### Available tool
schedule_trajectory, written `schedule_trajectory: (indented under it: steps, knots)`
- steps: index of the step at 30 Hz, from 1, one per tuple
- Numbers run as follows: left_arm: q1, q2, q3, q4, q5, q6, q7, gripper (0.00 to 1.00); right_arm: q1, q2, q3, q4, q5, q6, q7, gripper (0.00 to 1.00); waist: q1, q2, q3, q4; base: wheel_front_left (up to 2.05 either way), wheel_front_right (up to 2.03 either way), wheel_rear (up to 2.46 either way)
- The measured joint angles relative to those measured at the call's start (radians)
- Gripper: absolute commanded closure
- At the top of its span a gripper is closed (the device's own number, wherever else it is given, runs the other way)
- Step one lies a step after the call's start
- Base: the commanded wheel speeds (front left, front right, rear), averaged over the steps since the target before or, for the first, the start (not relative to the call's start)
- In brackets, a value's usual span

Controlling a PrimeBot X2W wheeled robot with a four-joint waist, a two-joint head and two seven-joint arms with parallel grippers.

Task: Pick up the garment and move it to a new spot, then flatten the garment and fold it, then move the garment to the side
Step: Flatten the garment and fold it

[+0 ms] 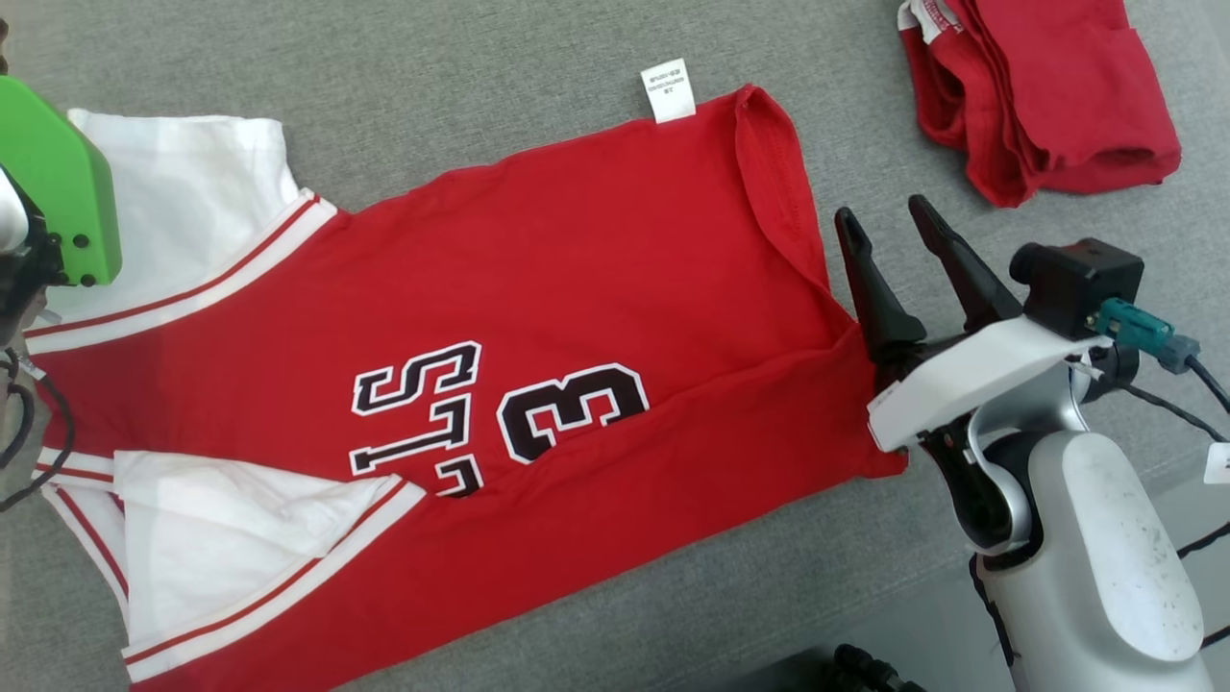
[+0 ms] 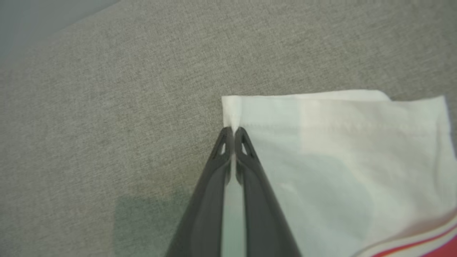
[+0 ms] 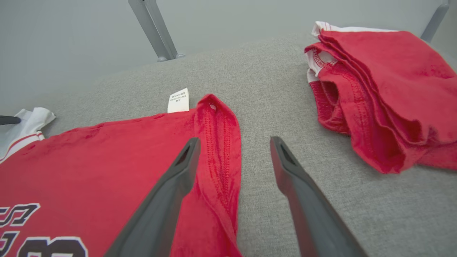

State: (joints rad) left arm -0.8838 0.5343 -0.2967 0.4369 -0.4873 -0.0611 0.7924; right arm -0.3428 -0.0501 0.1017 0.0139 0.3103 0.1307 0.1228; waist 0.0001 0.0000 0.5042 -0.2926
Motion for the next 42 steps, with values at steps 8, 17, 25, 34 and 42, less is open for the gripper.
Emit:
schedule_trajectory:
  steps: [8, 17, 25, 34, 42]
  knots:
    - [-0.007, -0.052, 0.009, -0.011, -0.012, 0.009, -0.114, 1.00, -0.112, -0.019, 0.024, 0.041, -0.061, 0.000, 0.062, 0.00, 0.0000, 0.0000, -0.017, 0.036, 0.00, 0.00, 0.00]
    - [-0.023, -0.130, -0.013, -0.047, -0.045, -0.018, -0.207, 1.00, -0.325, -0.090, 0.047, 0.255, -0.147, 0.000, 0.170, 0.00, 0.0000, 0.0000, -0.030, 0.123, 0.00, 0.00, 0.00]
    - [-0.023, -0.167, -0.024, -0.054, -0.069, -0.028, -0.253, 1.00, -0.424, -0.138, 0.064, 0.446, -0.211, 0.000, 0.259, 0.12, 0.0000, 0.0000, -0.031, 0.208, 0.00, 0.00, 0.00]
    - [-0.022, -0.175, -0.022, -0.026, -0.081, -0.031, -0.297, 1.00, -0.431, -0.157, 0.048, 0.480, -0.216, 0.000, 0.296, 1.00, 0.0000, 0.0000, -0.050, 0.233, 0.00, 0.00, 0.00]
    - [-0.025, -0.189, -0.012, -0.003, -0.083, -0.027, -0.364, 1.00, -0.452, -0.139, 0.000, 0.487, -0.225, 0.000, 0.193, 1.00, 0.0000, 0.0000, -0.072, 0.229, 0.00, 0.00, 0.00]
